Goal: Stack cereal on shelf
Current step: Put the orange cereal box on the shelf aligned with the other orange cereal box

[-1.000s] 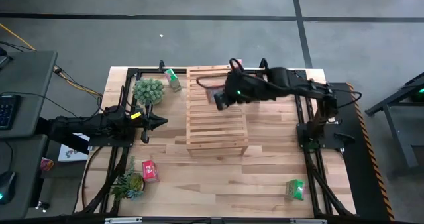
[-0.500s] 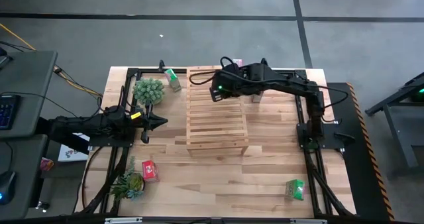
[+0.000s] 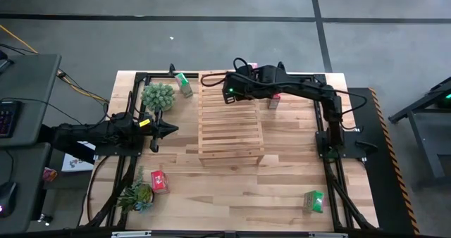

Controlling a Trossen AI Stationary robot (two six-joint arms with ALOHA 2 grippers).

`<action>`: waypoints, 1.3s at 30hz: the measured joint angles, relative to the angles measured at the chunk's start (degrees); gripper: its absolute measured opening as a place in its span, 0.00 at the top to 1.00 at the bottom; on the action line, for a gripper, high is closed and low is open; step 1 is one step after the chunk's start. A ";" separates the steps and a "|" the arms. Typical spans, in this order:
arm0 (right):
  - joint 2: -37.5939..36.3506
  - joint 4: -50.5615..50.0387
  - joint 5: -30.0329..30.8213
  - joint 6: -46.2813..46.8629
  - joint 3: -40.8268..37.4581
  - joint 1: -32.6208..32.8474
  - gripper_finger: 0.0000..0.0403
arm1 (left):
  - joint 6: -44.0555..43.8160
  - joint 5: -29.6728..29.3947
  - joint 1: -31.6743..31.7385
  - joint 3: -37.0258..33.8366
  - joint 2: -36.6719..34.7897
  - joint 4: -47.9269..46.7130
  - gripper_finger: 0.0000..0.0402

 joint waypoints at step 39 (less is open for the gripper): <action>-0.08 6.40 4.97 -1.58 0.00 -0.85 0.45 | 0.00 -0.01 0.01 0.01 0.00 0.02 1.00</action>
